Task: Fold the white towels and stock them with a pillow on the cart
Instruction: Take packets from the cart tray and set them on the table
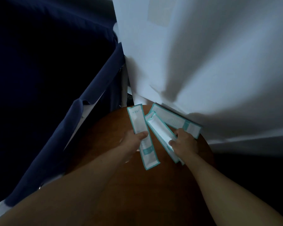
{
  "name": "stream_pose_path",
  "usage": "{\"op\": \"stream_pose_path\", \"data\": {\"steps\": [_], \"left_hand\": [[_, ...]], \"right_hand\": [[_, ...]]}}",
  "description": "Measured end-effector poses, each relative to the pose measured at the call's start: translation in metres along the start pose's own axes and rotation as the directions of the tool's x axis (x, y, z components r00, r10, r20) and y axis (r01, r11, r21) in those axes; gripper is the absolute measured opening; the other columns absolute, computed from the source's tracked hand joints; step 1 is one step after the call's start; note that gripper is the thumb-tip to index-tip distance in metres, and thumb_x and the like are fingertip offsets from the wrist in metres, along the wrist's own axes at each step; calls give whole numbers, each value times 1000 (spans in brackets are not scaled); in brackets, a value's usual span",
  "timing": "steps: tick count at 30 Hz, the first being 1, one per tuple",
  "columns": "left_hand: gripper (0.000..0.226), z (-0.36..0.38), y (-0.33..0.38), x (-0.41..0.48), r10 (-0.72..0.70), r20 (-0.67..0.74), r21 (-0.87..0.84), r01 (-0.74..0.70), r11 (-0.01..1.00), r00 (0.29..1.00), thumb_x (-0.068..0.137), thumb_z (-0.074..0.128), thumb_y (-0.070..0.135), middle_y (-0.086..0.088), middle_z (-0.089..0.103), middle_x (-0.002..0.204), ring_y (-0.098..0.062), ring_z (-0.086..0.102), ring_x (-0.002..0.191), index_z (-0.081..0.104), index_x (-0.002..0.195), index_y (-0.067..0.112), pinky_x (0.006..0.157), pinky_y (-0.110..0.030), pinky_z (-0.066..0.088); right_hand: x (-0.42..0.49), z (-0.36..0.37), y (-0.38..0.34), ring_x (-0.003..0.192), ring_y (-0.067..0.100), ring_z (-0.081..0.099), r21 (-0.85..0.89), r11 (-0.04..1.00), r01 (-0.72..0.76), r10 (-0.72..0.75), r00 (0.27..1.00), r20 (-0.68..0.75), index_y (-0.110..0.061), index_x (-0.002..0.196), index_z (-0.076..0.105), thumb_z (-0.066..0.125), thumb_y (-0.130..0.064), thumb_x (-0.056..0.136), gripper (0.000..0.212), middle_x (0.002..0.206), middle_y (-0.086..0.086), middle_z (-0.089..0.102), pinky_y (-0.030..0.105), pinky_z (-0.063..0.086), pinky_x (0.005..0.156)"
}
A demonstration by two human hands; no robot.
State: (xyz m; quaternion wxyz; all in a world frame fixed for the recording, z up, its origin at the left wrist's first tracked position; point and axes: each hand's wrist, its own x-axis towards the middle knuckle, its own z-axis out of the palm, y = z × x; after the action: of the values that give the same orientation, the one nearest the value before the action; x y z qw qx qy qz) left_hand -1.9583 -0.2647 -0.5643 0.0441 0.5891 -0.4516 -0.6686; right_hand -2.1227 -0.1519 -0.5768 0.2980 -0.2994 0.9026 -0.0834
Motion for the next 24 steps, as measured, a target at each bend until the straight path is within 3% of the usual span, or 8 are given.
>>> {"op": "stream_pose_path", "data": {"steps": [4, 6, 8, 11, 13, 16, 20, 24], "left_hand": [[7, -12, 6, -15, 24, 16, 0, -24, 1000, 1000, 93, 68, 23, -3, 76, 89, -22, 73, 82, 71, 97, 18, 69, -36, 59], [9, -15, 15, -26, 23, 26, 23, -24, 999, 999, 96, 64, 24, -7, 75, 93, -27, 72, 87, 69, 96, 16, 77, -43, 60], [14, -20, 26, -42, 26, 55, 54, -29, 998, 998, 100, 58, 25, -8, 73, 91, -28, 69, 84, 66, 92, 15, 79, -43, 57], [17, -33, 45, -76, 111, 168, 120, -132, 984, 980, 102, 54, 24, -3, 74, 88, -22, 70, 81, 67, 99, 14, 75, -37, 55], [16, -45, 58, -102, 200, 217, 173, -239, 955, 955, 101, 56, 22, -5, 75, 99, -23, 71, 89, 68, 109, 14, 80, -40, 56], [16, -57, 86, -147, 322, 249, 210, -376, 903, 913, 99, 60, 21, -10, 73, 106, -27, 68, 92, 65, 112, 12, 76, -39, 53], [24, -56, 127, -215, 404, 377, 217, -503, 837, 834, 99, 61, 20, -7, 73, 109, -27, 70, 98, 64, 120, 11, 91, -49, 56], [19, -34, 159, -282, 483, 434, 196, -603, 773, 760, 93, 68, 23, -13, 74, 105, -34, 71, 97, 70, 107, 9, 88, -56, 56]], "right_hand": [[-19, -12, -5, 90, 22, 68, 148, 989, -15, 8, 999, 50, -19, 104, 74, 77, -33, 82, 26, 95, 3, 73, 18, 42, 62], [-35, -20, -12, 70, 12, 65, 262, 965, -12, -1, 999, 51, -16, 93, 77, 79, -28, 81, 17, 86, 3, 74, 8, 39, 50], [-55, -31, -21, 71, 14, 68, 399, 916, -47, 35, 999, 37, -17, 83, 74, 81, -25, 81, 11, 90, 7, 76, 22, 55, 65], [-92, -49, -35, 87, 26, 69, 492, 868, -65, 98, 994, -42, -18, 82, 64, 83, -27, 78, 21, 94, 7, 73, 41, 57, 80], [-122, -63, -44, 85, 27, 69, 533, 845, -39, 109, 989, -100, -20, 79, 59, 84, -28, 76, 27, 91, 7, 71, 43, 57, 80], [-173, -90, -57, 81, 28, 72, 676, 737, 14, 140, 975, -173, -19, 77, 60, 86, -18, 75, 26, 86, 8, 73, 50, 59, 79], [-247, -135, -65, 84, 31, 72, 780, 620, 84, 178, 953, -245, -16, 81, 59, 85, -10, 76, 28, 94, 14, 74, 50, 60, 78], [-316, -186, -57, 81, 26, 73, 843, 499, 200, 214, 914, -344, -10, 93, 59, 82, -7, 79, 27, 97, 14, 73, 43, 62, 72]]}}
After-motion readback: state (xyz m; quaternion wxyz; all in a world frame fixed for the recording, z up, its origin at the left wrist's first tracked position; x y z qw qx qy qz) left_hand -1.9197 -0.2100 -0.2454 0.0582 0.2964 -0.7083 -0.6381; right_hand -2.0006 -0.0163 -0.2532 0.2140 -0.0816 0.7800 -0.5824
